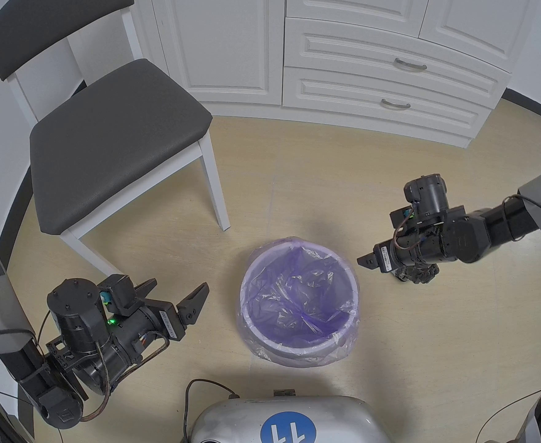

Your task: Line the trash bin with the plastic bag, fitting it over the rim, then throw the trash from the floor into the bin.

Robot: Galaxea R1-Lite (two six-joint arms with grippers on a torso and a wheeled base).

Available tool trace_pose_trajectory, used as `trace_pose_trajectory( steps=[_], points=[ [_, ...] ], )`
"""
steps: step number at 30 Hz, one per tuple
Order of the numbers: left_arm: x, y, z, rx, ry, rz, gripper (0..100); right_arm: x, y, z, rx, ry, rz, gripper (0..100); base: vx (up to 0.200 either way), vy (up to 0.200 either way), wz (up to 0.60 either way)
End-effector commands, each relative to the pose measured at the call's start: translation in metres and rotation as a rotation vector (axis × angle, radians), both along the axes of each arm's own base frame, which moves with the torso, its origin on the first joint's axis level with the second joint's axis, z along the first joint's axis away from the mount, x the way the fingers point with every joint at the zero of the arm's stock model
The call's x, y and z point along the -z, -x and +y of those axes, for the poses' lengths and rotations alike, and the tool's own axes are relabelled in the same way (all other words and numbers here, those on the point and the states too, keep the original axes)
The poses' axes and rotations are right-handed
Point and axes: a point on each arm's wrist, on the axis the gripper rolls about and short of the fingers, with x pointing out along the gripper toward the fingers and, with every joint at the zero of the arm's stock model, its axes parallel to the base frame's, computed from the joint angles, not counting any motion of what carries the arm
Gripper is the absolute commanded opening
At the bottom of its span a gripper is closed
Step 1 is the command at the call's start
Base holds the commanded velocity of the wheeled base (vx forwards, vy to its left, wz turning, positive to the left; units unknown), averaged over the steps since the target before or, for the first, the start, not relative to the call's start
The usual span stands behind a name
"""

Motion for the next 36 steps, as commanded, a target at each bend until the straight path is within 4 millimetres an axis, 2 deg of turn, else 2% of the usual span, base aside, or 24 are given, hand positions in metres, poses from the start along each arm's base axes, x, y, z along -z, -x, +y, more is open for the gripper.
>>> trace_pose_trajectory(
  steps=[1,3,4,7,13,17,19,22,25,26,27,28,30,32,36],
  points=[
    [0.0,0.011,0.005,0.001,-0.035,0.005,100,-0.009,0.056,-0.024,0.008,-0.053,-0.215,100,0.0,0.0,0.0],
    [0.002,0.014,0.006,0.005,-0.054,0.014,100,-0.009,0.06,-0.029,0.008,-0.043,-0.247,100,0.0,0.0,0.0],
    [0.006,0.021,0.011,0.016,-0.096,0.03,100,-0.01,0.066,-0.04,0.007,-0.005,-0.284,100,0.0,0.0,0.0],
    [0.01,0.036,0.021,0.033,-0.185,0.046,100,-0.014,0.073,-0.048,0.02,0.007,-0.308,100,0.0,0.0,0.0],
    [-0.003,0.047,0.028,0.014,-0.209,0.012,100,-0.013,0.071,-0.069,0.228,-0.113,-0.248,100,0.0,0.0,0.0],
    [-0.013,0.057,0.036,0.002,-0.204,0.007,100,-0.001,0.05,-0.092,0.324,-0.105,-0.144,100,0.0,0.0,0.0],
    [-0.015,0.058,0.039,-0.013,-0.204,0.007,100,0.003,0.042,-0.096,0.346,-0.111,-0.121,100,0.0,0.0,0.0],
    [-0.017,0.057,0.045,-0.042,-0.197,0.003,100,0.026,0.015,-0.098,0.395,-0.13,-0.058,100,0.0,0.0,0.0],
    [-0.018,0.058,0.046,-0.056,-0.196,-0.003,100,0.049,-0.004,-0.097,0.411,-0.134,-0.029,100,0.0,0.0,0.0],
    [-0.018,0.058,0.046,-0.056,-0.196,-0.003,100,0.049,-0.004,-0.097,0.411,-0.134,-0.029,100,0.0,0.0,0.0],
    [-0.019,0.058,0.047,-0.078,-0.201,-0.007,100,0.066,-0.019,-0.101,0.434,-0.143,-0.012,100,0.0,0.0,0.0],
    [-0.019,0.058,0.048,-0.089,-0.203,-0.009,100,0.074,-0.025,-0.102,0.443,-0.15,-0.005,100,0.0,0.0,0.0],
    [-0.02,0.058,0.049,-0.099,-0.21,-0.015,100,0.082,-0.033,-0.104,0.454,-0.161,-0.009,100,0.0,0.0,0.0],
    [-0.022,0.059,0.051,-0.1,-0.245,-0.034,100,0.101,-0.052,-0.109,0.489,-0.207,-0.041,100,0.0,0.0,0.0],
    [-0.022,0.058,0.051,-0.104,-0.256,-0.038,100,0.119,-0.076,-0.11,0.514,-0.251,-0.109,100,0.0,0.0,0.0]
  ],
)
